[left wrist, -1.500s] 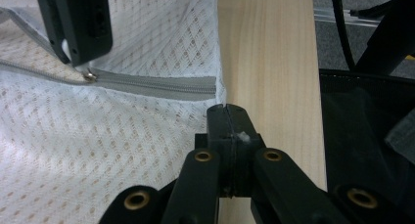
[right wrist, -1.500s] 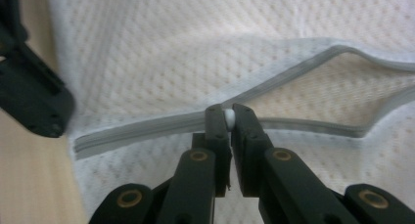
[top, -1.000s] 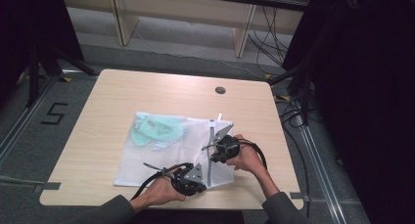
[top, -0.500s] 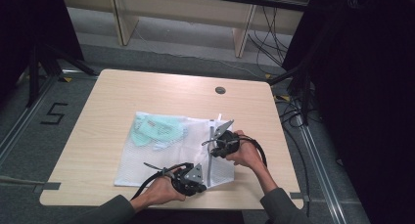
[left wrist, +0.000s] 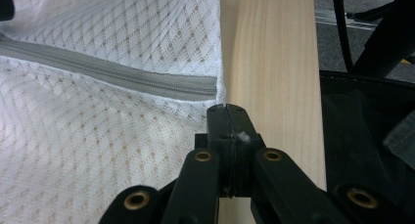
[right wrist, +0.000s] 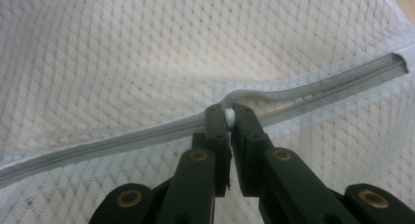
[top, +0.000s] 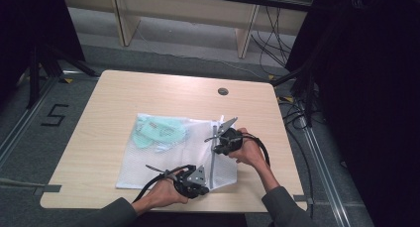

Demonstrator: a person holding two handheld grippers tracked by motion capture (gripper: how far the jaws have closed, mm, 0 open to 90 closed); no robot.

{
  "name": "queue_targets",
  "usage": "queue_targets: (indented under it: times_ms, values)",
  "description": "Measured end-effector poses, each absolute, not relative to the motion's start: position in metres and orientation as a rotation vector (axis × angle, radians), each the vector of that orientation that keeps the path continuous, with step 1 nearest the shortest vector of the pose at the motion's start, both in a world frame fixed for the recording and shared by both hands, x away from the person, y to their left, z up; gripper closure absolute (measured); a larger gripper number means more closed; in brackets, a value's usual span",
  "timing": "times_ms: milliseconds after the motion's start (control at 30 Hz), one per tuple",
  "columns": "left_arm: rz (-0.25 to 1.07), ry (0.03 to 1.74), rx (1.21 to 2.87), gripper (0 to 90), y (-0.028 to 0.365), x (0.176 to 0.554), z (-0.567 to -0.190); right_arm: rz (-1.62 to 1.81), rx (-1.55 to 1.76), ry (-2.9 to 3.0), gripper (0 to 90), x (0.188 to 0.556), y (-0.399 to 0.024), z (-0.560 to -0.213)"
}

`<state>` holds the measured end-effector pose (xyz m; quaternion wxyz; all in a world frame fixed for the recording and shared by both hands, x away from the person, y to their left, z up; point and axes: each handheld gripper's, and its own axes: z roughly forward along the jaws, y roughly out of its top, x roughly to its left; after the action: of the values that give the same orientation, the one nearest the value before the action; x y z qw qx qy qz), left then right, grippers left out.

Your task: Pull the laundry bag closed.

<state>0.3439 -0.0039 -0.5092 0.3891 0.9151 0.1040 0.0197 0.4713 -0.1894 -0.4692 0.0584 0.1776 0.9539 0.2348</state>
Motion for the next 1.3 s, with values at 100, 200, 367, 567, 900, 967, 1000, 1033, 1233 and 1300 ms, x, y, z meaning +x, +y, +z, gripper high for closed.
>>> queue_targets:
  times_ms: [100, 200, 367, 567, 900, 967, 1000, 1033, 1233, 1300]
  values:
    - [0.041, 0.265, 2.325, 90.0, -0.004, 0.344, -0.51, 0.716, 0.527, 2.874, 86.7, 0.476, -0.191, -0.47]
    - [0.039, 0.26, 2.329, 90.0, -0.005, 0.343, -0.51, 0.701, 0.569, 2.854, 86.7, 0.48, -0.194, -0.469]
    - [0.033, 0.264, 2.323, 90.0, -0.006, 0.342, -0.51, 0.7, 0.573, 2.84, 86.7, 0.488, -0.198, -0.473]
    - [0.028, 0.264, 2.323, 90.0, -0.006, 0.342, -0.51, 0.682, 0.619, 2.827, 86.7, 0.492, -0.196, -0.472]
    - [0.023, 0.267, 2.322, 90.0, -0.006, 0.341, -0.51, 0.694, 0.652, 2.82, 86.7, 0.503, -0.199, -0.472]
    - [0.021, 0.266, 2.322, 89.9, -0.006, 0.341, -0.51, 0.702, 0.624, 2.811, 86.7, 0.506, -0.199, -0.473]
    - [0.023, 0.266, 2.323, 90.0, -0.006, 0.341, -0.51, 0.697, 0.639, 2.809, 86.7, 0.506, -0.198, -0.472]
    - [0.023, 0.266, 2.323, 90.0, -0.006, 0.341, -0.51, 0.703, 0.614, 2.803, 86.6, 0.508, -0.198, -0.472]
    - [0.019, 0.265, 2.324, 90.0, -0.006, 0.34, -0.51, 0.696, 0.644, 2.788, 86.7, 0.514, -0.197, -0.471]
    - [0.026, 0.254, 2.322, 90.0, -0.006, 0.341, -0.51, 0.695, 0.615, 2.789, 86.7, 0.518, -0.197, -0.472]
